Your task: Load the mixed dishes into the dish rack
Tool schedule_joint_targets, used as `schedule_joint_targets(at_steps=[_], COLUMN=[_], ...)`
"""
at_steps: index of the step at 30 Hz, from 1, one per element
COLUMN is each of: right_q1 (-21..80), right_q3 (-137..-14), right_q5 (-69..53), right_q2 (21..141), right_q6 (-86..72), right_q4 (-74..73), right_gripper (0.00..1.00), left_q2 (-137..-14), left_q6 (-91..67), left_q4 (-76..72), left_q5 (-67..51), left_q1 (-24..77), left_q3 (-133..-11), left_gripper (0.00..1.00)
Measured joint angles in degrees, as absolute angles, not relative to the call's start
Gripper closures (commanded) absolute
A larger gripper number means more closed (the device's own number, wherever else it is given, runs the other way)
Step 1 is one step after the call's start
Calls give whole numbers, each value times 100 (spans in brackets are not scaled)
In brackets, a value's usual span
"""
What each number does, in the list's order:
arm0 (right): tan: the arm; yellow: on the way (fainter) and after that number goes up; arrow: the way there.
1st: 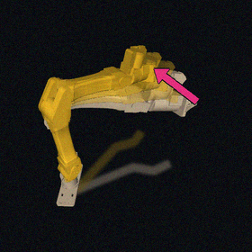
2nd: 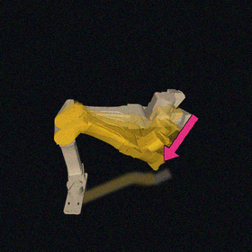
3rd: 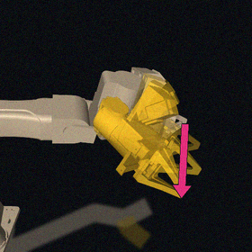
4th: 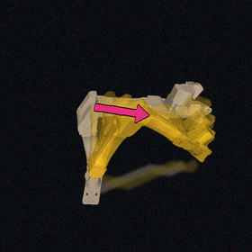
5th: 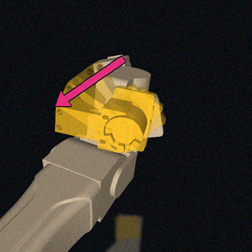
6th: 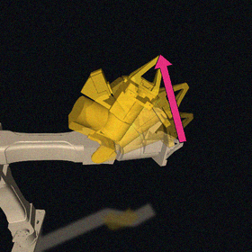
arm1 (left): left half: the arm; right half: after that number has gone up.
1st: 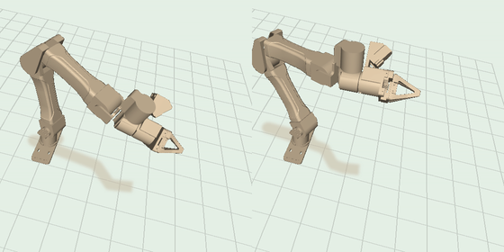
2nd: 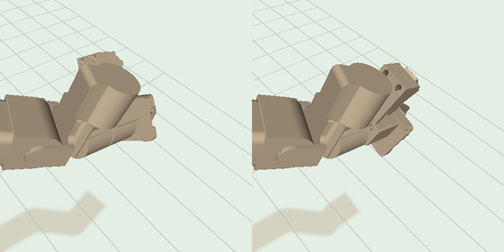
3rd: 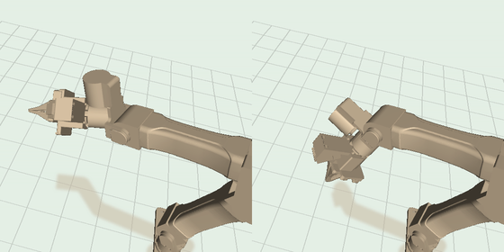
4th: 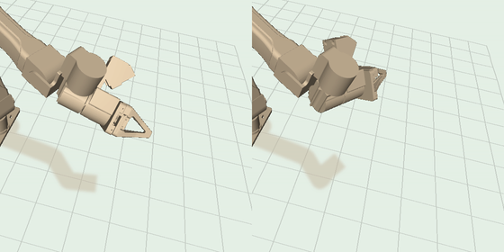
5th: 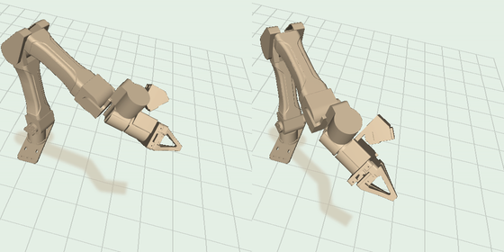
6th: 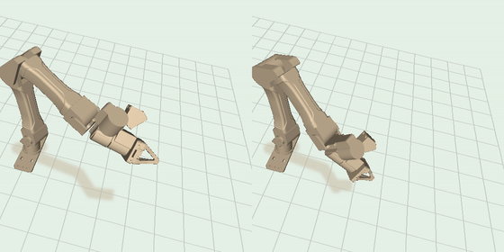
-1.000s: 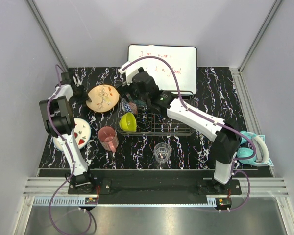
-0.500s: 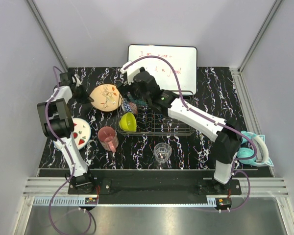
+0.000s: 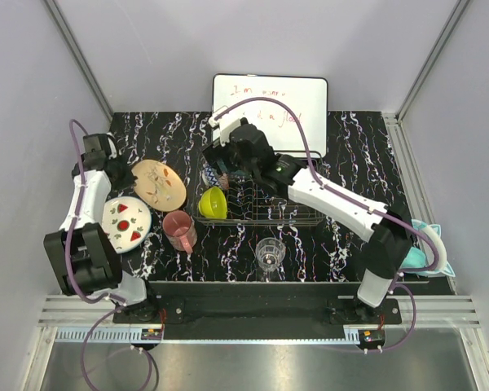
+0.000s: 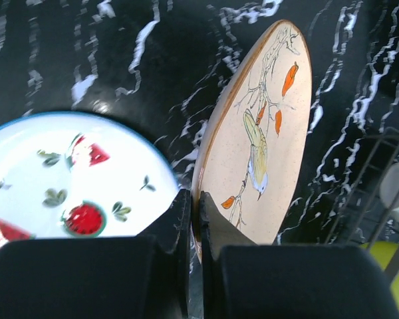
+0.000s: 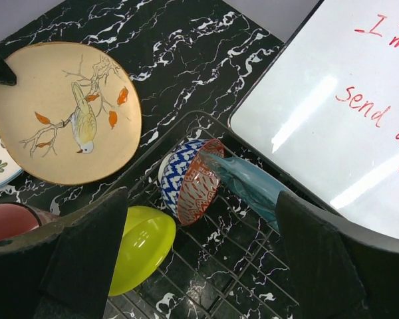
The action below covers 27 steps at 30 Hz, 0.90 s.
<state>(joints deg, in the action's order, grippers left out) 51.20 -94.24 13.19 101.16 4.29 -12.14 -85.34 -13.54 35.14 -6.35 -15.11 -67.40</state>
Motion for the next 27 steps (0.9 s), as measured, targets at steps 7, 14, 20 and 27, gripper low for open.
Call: schedule_joint_targets(at_steps=[7, 14, 20, 27], right_q1=[5120, 5113, 5109, 5098], right_q3=[-9056, -8661, -8562, -8543], right_q5=[1269, 1273, 1278, 1297], right_q2=[9880, 9758, 9712, 9636], right_q6=[309, 248, 246, 246], right_q4=[-1186, -1186, -1179, -1170], right_gripper=[2, 2, 2, 2], left_q2=[-8020, -7356, -7332, -7314], left_q6=[-1350, -1135, -827, -263], left_q4=[3677, 3813, 4007, 4049], left_q5=[340, 1433, 1870, 2530], left_q1=[-1315, -454, 89, 620], left_q3=[-6696, -6737, -7249, -7843], left_gripper=[100, 100, 100, 100])
